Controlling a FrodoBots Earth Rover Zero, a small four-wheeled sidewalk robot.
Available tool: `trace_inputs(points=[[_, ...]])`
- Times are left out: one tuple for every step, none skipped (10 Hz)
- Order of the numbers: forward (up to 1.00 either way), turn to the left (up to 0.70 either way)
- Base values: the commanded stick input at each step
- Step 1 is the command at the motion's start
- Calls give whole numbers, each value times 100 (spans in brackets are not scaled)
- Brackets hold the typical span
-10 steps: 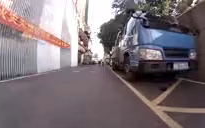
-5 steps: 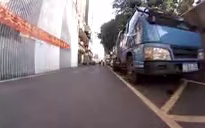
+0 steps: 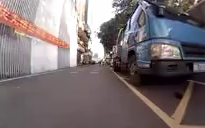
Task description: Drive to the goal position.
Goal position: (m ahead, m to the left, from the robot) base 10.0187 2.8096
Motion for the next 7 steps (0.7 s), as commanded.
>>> trace_inputs(points=[[45, 0], [45, 0], [45, 0], [45, 0], [45, 0], [45, 0], [45, 0]])
